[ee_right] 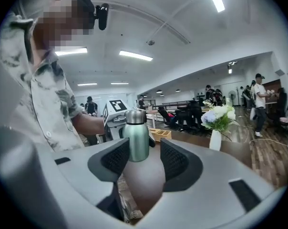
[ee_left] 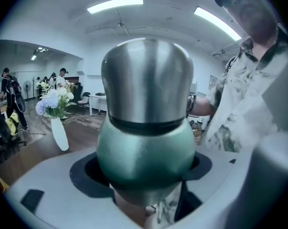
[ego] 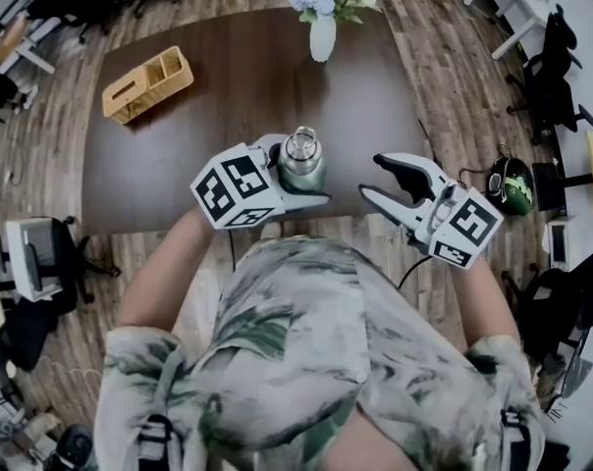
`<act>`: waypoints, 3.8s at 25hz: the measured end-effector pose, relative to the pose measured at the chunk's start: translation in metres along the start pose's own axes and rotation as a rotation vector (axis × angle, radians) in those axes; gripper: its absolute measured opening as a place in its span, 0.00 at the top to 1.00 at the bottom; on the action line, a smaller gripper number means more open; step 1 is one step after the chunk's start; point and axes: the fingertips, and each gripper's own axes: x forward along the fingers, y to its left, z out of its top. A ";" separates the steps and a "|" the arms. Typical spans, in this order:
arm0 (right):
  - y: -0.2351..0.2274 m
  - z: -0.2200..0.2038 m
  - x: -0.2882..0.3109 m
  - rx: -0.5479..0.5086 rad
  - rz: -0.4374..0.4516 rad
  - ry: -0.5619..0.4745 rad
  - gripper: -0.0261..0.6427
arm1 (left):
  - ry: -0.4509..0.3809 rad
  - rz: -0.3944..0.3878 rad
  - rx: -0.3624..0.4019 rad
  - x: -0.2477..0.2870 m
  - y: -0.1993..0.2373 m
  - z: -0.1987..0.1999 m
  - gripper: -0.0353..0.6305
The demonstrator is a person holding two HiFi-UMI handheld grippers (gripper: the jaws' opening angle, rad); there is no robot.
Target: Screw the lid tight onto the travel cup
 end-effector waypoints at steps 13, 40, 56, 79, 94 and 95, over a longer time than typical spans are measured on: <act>0.032 0.051 0.013 -0.043 0.343 -0.009 0.59 | 0.020 -0.266 0.162 -0.001 -0.057 0.027 0.36; 0.050 0.069 0.042 -0.101 0.450 -0.023 0.59 | 0.034 -0.350 0.235 0.003 -0.057 0.027 0.36; 0.036 0.058 0.054 -0.104 0.305 -0.010 0.57 | 0.062 -0.215 0.190 0.007 -0.030 0.017 0.36; 0.032 0.057 0.066 -0.118 0.217 -0.011 0.56 | 0.062 -0.180 0.156 0.016 -0.025 0.013 0.36; 0.060 0.054 0.057 -0.202 0.478 0.048 0.54 | 0.088 -0.375 0.254 0.003 -0.060 0.007 0.36; 0.063 0.054 0.057 -0.214 0.499 0.057 0.55 | 0.090 -0.391 0.263 0.003 -0.063 0.007 0.36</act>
